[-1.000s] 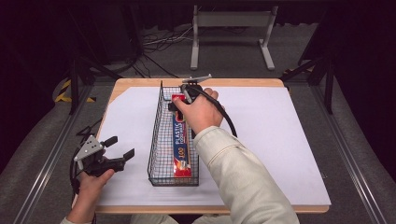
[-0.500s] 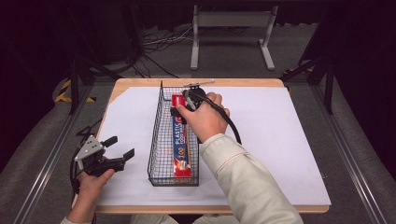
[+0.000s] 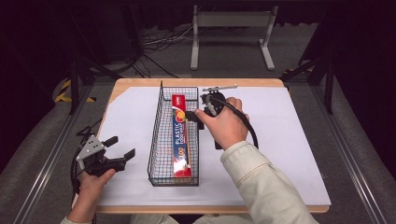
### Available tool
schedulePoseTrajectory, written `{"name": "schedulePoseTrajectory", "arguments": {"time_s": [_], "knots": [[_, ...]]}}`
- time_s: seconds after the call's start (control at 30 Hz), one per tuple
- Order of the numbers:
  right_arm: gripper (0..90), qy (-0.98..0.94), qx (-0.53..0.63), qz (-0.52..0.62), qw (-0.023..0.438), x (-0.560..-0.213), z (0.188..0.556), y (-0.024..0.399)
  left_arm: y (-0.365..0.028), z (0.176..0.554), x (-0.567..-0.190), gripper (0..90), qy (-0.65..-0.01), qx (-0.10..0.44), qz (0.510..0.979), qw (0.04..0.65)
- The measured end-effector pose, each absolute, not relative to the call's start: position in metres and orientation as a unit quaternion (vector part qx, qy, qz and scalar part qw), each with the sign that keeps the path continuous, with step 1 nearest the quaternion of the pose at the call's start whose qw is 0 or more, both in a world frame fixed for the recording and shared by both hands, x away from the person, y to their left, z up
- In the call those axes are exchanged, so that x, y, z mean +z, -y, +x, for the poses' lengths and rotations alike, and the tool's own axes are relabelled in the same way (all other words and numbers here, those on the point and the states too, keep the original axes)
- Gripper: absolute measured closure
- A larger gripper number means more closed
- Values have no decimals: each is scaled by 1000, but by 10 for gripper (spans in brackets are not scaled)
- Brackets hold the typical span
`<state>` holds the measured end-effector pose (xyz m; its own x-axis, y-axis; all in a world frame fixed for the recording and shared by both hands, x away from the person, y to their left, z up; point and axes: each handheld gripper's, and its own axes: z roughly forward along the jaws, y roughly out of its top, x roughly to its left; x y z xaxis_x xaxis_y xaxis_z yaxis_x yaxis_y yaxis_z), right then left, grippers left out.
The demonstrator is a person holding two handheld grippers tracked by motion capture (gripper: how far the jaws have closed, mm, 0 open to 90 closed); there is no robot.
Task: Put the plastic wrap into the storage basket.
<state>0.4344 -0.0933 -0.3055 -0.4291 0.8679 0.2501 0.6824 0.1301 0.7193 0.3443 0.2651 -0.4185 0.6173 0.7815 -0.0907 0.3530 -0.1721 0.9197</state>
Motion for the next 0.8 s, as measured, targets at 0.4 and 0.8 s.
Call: {"name": "schedulePoseTrajectory", "arguments": {"time_s": [0.4,0.8], "knots": [[230,-747,427,499,105,-295,422,138,-264,345,-419,137,-385,206,738,515],[222,-757,448,464,106,-295,407,190,-264,345,-419,136,-386,203,738,515]]}}
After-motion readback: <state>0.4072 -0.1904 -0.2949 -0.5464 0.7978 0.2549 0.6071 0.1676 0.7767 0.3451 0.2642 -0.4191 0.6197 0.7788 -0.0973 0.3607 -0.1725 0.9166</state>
